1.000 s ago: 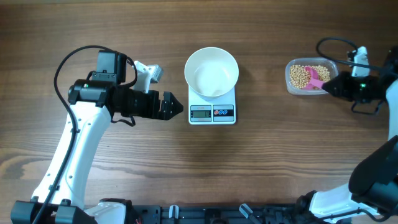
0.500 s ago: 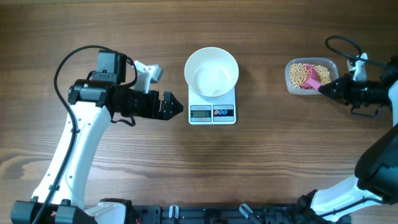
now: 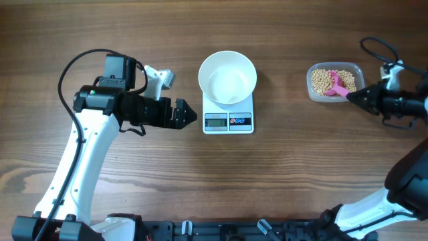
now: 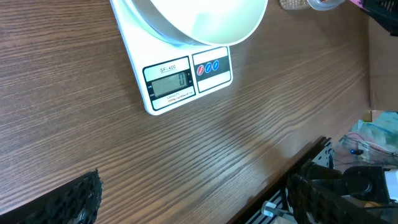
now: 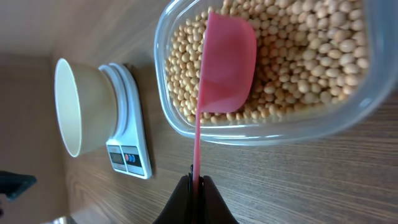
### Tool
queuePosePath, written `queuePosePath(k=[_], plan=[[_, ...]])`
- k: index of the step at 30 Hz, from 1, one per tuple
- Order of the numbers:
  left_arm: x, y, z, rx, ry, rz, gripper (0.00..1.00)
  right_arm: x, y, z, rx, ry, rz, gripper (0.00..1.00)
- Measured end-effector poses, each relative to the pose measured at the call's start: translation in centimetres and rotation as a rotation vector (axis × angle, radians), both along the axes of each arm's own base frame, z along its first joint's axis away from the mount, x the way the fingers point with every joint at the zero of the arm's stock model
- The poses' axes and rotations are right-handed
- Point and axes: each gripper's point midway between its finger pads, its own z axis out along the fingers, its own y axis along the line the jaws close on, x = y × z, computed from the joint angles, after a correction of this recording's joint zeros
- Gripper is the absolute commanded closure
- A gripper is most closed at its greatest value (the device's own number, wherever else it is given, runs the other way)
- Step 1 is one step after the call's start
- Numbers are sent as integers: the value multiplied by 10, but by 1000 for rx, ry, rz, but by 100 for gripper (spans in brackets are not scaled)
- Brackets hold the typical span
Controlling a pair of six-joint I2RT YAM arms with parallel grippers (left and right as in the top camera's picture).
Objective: Scoop item into bowl and weigh 150g on scale
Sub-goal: 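Drag the scoop through the soybeans to fill it, then lift the filled scoop out of the tub with the right gripper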
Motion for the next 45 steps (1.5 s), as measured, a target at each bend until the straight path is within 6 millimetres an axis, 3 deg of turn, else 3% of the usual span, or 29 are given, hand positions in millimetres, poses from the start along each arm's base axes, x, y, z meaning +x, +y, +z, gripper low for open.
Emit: queuePosePath(k=[5, 19, 37, 45], plan=[[0, 0, 0, 0, 0, 0, 0, -2, -7, 3, 24, -10, -28, 96], [0, 0, 0, 0, 0, 0, 0, 1, 0, 13, 99, -61, -24, 96], [0, 0, 0, 0, 0, 0, 0, -24, -37, 22, 153, -85, -131, 96], [0, 0, 0, 0, 0, 0, 0, -25, -28, 35, 225, -129, -123, 96]])
